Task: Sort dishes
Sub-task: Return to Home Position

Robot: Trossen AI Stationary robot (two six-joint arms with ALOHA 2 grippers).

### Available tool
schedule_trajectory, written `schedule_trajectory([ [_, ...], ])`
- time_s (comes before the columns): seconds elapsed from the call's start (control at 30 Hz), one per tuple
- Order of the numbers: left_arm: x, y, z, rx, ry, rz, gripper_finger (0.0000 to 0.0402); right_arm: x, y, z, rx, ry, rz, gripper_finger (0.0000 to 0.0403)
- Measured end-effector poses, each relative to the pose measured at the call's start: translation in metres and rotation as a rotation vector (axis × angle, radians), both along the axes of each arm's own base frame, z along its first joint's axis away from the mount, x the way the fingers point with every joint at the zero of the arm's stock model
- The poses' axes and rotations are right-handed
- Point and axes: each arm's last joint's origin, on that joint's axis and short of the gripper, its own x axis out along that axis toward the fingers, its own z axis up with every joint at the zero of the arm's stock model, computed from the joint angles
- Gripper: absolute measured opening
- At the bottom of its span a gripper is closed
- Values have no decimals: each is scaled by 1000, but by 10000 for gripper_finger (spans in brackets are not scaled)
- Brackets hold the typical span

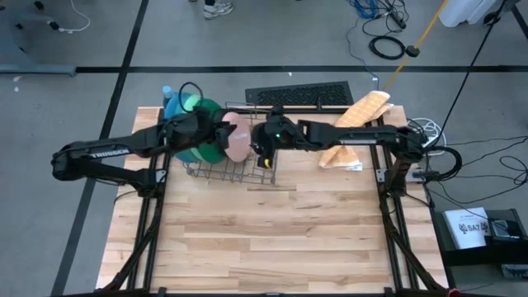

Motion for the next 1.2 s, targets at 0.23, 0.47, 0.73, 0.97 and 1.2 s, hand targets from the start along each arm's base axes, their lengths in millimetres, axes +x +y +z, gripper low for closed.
schedule_trajectory([
  [0.23, -23, -17, 22, 164, -29, -122, 180, 18, -10, -28, 53, 12, 38, 174],
  [0.47, -48, -37, 38, 280, -71, -238, 180, 22, 21, -30, 137, 15, 209, 174],
  [0.73, -60, -47, 45, 330, -103, -277, 180, 30, 46, -55, 162, 111, 194, 173],
  [0.97, -64, -57, 41, 371, -42, -324, 178, 27, 67, -49, 133, 107, 208, 170],
  [1.2, -94, -65, 44, 498, 11, -389, 75, -16, 98, 28, -53, -44, 240, 66],
])
